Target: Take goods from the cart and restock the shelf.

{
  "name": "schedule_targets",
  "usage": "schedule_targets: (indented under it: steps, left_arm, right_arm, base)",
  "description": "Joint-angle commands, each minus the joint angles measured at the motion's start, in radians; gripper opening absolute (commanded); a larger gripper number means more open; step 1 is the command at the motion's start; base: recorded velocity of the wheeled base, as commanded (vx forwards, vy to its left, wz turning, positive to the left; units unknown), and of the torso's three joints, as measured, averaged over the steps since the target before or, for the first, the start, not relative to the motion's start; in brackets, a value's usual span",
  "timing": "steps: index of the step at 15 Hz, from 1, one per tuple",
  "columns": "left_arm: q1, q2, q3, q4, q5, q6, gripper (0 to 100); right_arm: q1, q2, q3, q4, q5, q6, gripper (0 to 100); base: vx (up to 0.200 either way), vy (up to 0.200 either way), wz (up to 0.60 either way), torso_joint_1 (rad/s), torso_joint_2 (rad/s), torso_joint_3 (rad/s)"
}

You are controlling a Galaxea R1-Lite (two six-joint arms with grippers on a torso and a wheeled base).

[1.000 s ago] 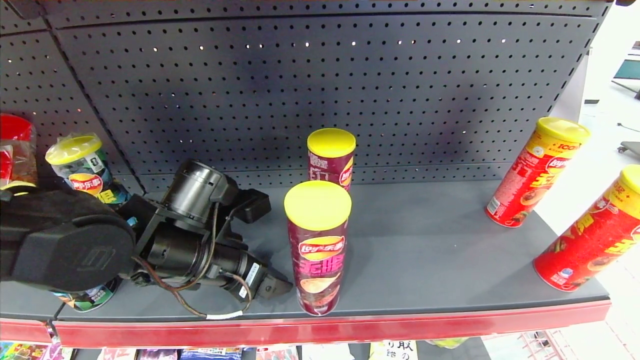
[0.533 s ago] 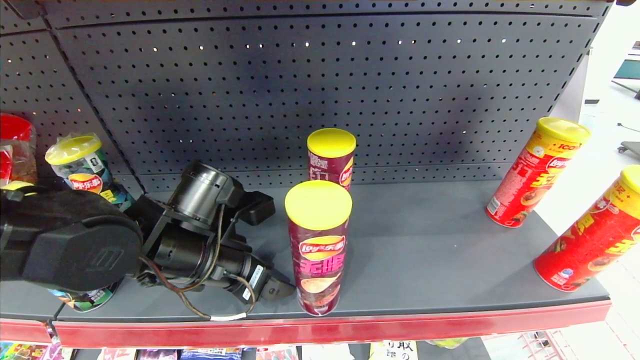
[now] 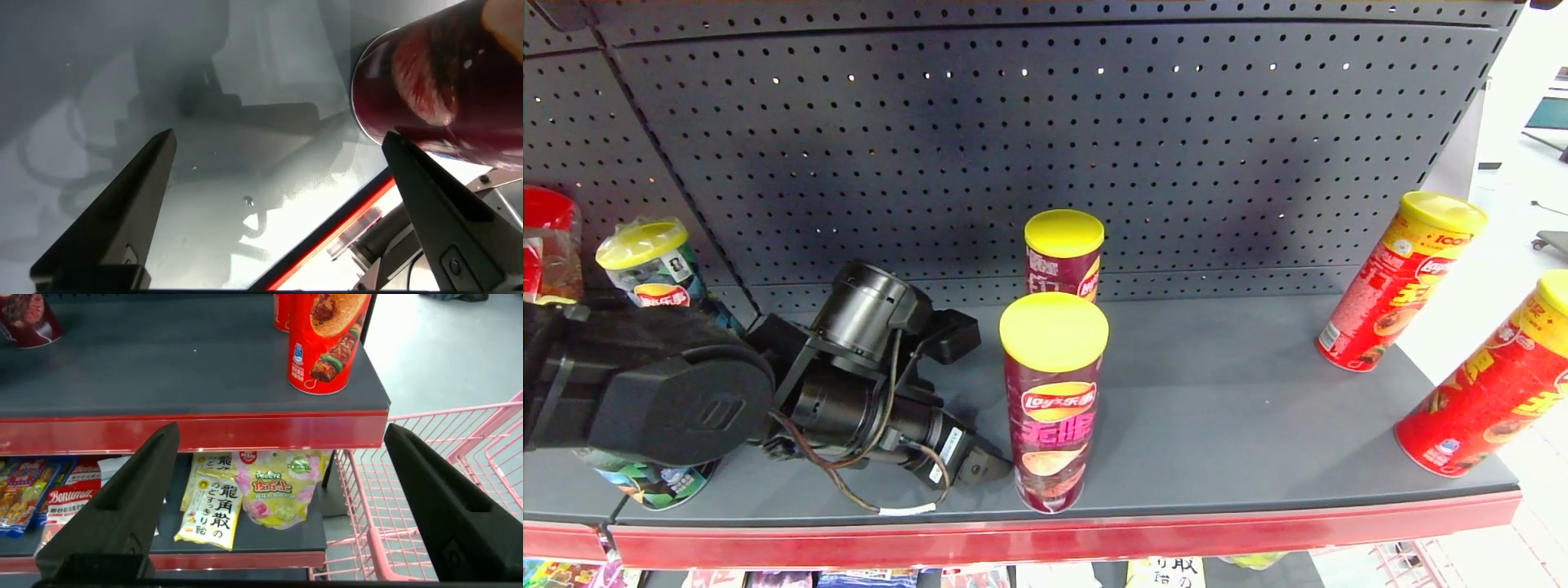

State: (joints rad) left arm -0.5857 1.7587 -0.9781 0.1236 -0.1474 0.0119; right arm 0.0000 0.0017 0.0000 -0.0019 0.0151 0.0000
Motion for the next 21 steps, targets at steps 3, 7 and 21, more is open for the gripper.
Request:
schedule_targets:
  steps: [3, 7, 21]
  left_arm:
    - [-0.006, 0.027, -0.027, 0.001, 0.0, 0.0, 100]
    - [-0.009, 0.044, -0.042, 0.002, 0.0, 0.0, 100]
    - [-0.016, 0.047, -0.048, 0.021, -0.001, -0.004, 100]
  right_arm:
    - [0.0, 0.0, 0.0, -0.001, 0.0, 0.0, 100]
    - [0.0, 0.0, 0.0, -0.001, -0.001, 0.0, 100]
    - [0.0, 0.0, 0.0, 0.0, -0.001, 0.0, 100]
  base:
    - [0.0, 0.0, 0.0, 0.0, 0.0, 0.0]
    - [0.0, 0.0, 0.0, 0.0, 0.0, 0.0]
    - [0.0, 0.0, 0.0, 0.0, 0.0, 0.0]
